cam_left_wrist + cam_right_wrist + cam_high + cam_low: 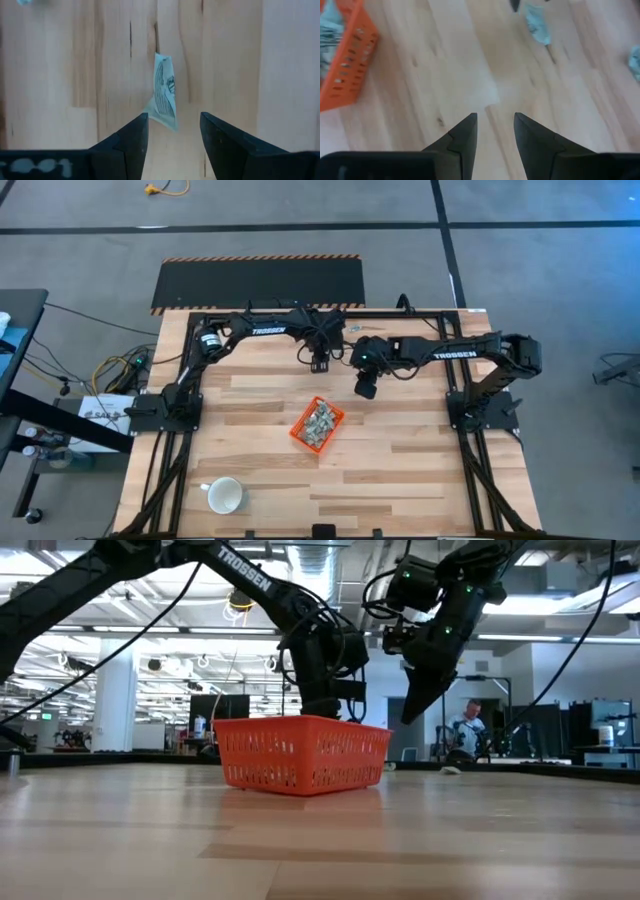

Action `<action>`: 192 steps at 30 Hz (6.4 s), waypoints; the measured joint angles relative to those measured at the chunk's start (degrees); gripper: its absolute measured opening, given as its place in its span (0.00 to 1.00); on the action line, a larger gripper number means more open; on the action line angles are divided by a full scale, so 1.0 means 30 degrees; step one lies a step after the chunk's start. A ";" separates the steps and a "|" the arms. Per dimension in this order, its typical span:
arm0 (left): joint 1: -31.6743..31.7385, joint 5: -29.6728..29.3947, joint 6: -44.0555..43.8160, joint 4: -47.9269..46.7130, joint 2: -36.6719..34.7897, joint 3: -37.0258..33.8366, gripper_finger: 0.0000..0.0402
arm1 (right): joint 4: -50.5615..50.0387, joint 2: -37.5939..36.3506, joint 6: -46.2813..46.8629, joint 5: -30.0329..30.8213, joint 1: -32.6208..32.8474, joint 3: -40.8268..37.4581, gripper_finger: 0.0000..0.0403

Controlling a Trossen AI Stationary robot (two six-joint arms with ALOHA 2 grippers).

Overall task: Pick and place Stevia / Truvia into bins
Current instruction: Put the stevia packet into the orange bin

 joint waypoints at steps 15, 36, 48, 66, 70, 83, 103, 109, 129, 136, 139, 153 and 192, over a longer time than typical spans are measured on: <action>0.0036 0.0199 0.0269 0.0058 0.0000 -0.0003 0.42 | -0.0312 -0.3402 -0.0282 0.0024 -0.2064 0.0000 0.31; 0.0070 0.0274 0.0035 -0.4729 0.2351 0.4537 0.42 | -0.0394 -0.5244 -0.0962 0.0053 -0.2905 0.0007 0.30; 0.0084 0.0739 0.2153 -0.7525 0.2484 0.4973 0.42 | -0.0408 -0.5244 -0.1805 0.0046 -0.3130 0.0007 0.30; 0.0605 0.0477 -1.0421 -0.4260 0.2463 0.6131 0.42 | -0.2139 -0.5331 -0.0136 0.0046 -0.3130 0.0007 0.30; 0.0131 -0.0875 -1.1795 -0.4245 0.2477 0.6080 0.42 | -0.2840 -0.5331 -0.0060 0.0038 -0.3130 0.0007 0.30; -0.0360 -0.0777 -1.4386 -0.4140 0.2492 0.4853 0.42 | -0.2973 -0.5324 -0.0238 -0.0738 -0.3620 0.0007 0.31; -0.0335 -0.0988 -1.1889 -0.4354 0.2492 0.4660 0.42 | -0.2827 -0.5324 -0.0730 -0.0960 -0.3619 0.0007 0.31; -0.0331 -0.1022 -1.1111 -0.4396 0.2492 0.4660 0.42 | -0.2772 -0.5324 -0.1028 -0.0960 -0.3619 0.0007 0.31; -0.0258 0.1470 -0.7901 -0.5679 0.2361 0.5286 0.42 | -0.2557 -0.5324 -0.1251 -0.0960 -0.3623 0.0007 0.31; -0.0258 0.0827 -0.7925 -0.8943 0.2295 0.9361 0.42 | -0.3332 -0.5324 -0.1251 -0.0960 -0.3626 0.0007 0.31; -0.0315 0.0655 -0.7989 -0.9339 0.2003 1.0593 0.42 | -0.3892 -0.5324 -0.1126 -0.0960 -0.3626 0.0007 0.31; -0.0856 0.1746 -0.9502 -0.8102 0.5000 1.0131 0.42 | -0.4898 -0.5499 -0.0929 -0.0974 -0.4383 0.0000 0.30; 0.0463 -0.0041 -0.4961 -1.0107 0.5559 1.0583 0.42 | -0.4670 -0.5499 -0.1651 -0.0967 -0.4376 0.0000 0.30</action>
